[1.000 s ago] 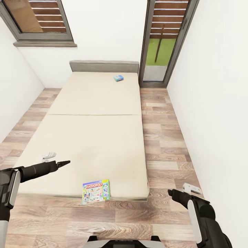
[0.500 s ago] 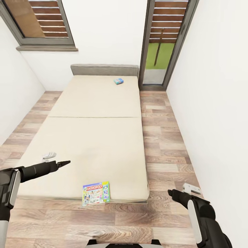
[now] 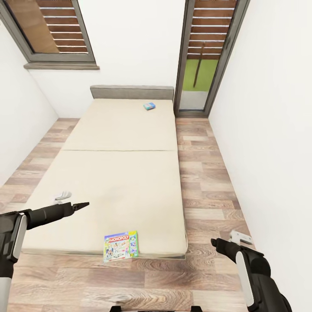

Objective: Put all the toys in the child's room - the three board games (two on the bed and one on the table), the two jigsaw puzzles on the table, and the tennis ball on the table - inside the toy box on the table in the child's room.

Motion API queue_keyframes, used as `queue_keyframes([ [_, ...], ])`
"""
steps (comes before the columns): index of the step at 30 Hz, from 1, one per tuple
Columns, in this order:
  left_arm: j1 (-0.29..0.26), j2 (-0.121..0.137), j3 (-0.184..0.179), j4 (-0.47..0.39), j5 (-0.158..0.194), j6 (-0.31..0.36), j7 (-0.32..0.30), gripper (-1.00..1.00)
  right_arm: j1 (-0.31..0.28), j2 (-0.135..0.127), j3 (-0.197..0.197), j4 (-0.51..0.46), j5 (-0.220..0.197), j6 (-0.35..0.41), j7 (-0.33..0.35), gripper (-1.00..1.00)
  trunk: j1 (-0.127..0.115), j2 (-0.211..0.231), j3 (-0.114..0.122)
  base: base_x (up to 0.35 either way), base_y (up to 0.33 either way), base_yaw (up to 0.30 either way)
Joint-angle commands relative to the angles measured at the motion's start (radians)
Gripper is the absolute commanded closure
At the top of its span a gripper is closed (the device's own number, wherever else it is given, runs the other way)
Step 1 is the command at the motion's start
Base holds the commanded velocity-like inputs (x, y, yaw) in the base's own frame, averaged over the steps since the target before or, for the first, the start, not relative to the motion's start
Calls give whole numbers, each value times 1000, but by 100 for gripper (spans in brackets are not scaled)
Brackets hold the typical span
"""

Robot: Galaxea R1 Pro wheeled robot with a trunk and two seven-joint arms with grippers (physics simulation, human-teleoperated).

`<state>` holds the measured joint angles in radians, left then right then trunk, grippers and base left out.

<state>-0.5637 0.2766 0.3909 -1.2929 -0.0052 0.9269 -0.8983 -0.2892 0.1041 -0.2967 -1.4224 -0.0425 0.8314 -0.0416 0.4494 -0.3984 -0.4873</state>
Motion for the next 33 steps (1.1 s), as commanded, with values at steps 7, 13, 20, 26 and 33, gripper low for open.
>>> queue_keyframes([
  [7, -1, -2, 0, 0, 0, 7, -3, -100, -1, 0, -2, -1, -10, 6, -2, -100, 1, -2, 10, 0, 0, 0],
  [13, -1, 0, 2, 0, -1, 7, -4, -100, -1, 0, -2, -1, -9, 6, -2, -100, 1, -2, 20, 0, 0, 0],
  [20, -1, 1, 7, 0, -1, 7, -6, -100, -1, 0, -2, -1, -6, 6, -3, -100, 1, -2, 32, 0, 0, 0],
  [26, -1, 2, 10, 0, -1, 7, -6, -100, -1, 1, -1, -2, -4, 6, -3, -100, 1, -2, 42, 0, 0, 0],
  [33, -1, 2, 7, 0, -1, 7, -7, -100, -1, 0, -1, -3, -3, 6, -3, -100, 1, -2, 53, 0, 0, 0],
])
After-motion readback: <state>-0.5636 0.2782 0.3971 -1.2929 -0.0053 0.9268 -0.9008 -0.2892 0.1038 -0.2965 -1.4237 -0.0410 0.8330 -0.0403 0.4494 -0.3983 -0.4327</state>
